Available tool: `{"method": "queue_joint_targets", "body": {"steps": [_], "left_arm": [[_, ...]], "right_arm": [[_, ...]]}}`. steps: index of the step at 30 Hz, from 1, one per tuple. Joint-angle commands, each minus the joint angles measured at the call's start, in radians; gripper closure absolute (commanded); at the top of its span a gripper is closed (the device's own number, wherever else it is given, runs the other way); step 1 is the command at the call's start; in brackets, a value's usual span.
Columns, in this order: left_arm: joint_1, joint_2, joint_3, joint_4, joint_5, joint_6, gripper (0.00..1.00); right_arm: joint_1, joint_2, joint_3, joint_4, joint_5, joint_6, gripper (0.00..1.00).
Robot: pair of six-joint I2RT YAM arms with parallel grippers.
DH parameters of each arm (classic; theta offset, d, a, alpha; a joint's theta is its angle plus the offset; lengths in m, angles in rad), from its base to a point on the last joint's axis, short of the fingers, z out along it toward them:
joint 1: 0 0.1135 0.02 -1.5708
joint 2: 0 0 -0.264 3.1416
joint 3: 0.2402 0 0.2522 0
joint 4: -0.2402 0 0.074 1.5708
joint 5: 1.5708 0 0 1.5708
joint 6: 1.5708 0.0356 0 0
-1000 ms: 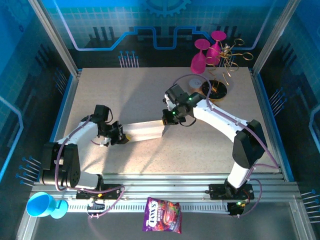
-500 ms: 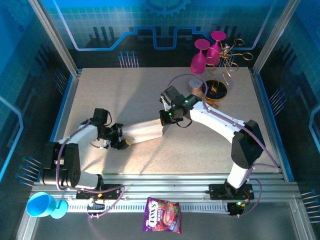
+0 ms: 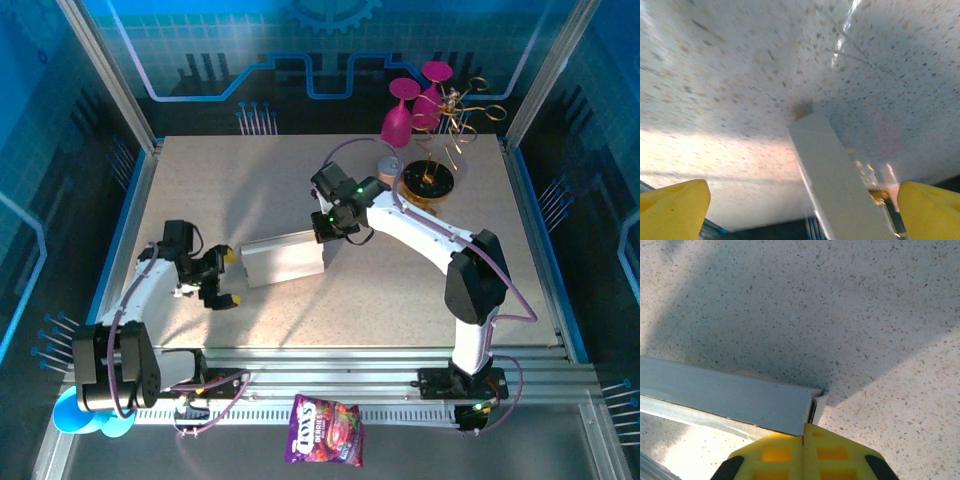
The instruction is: Fold the paper box
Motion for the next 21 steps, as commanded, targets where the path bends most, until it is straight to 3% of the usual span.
{"method": "queue_joint_targets", "body": {"steps": [1,5,6,8,10,14,16,21], "left_arm": [[0.013,-0.053,0.128,-0.271,-0.206,0.236,0.07],[0.012,-0.1,0.253,-0.361,-0.382,0.492,0.24],[0.011,-0.115,0.273,-0.326,-0.376,0.605,0.32],[-0.003,-0.14,0.302,-0.236,-0.298,0.81,0.61],[-0.048,-0.147,0.329,-0.183,-0.215,0.994,0.72],[-0.145,-0.085,0.405,-0.264,-0.279,1.184,0.71],[-0.163,-0.062,0.414,-0.258,-0.257,1.252,0.66],[-0.193,-0.014,0.442,-0.265,-0.259,1.362,0.64]], "right_arm": [[0.012,0.027,0.037,-0.058,0.004,-0.017,1.0],[0.012,0.028,0.043,-0.063,-0.006,-0.02,1.0],[0.012,0.027,0.044,-0.066,-0.006,-0.021,1.0],[0.012,0.024,0.043,-0.067,-0.006,-0.02,1.0],[0.013,0.024,0.045,-0.069,-0.005,-0.023,1.0],[0.013,0.03,0.052,-0.073,-0.013,-0.028,1.0],[0.012,0.03,0.053,-0.073,-0.014,-0.029,1.0],[0.01,0.03,0.054,-0.077,-0.017,-0.03,1.0]]}}
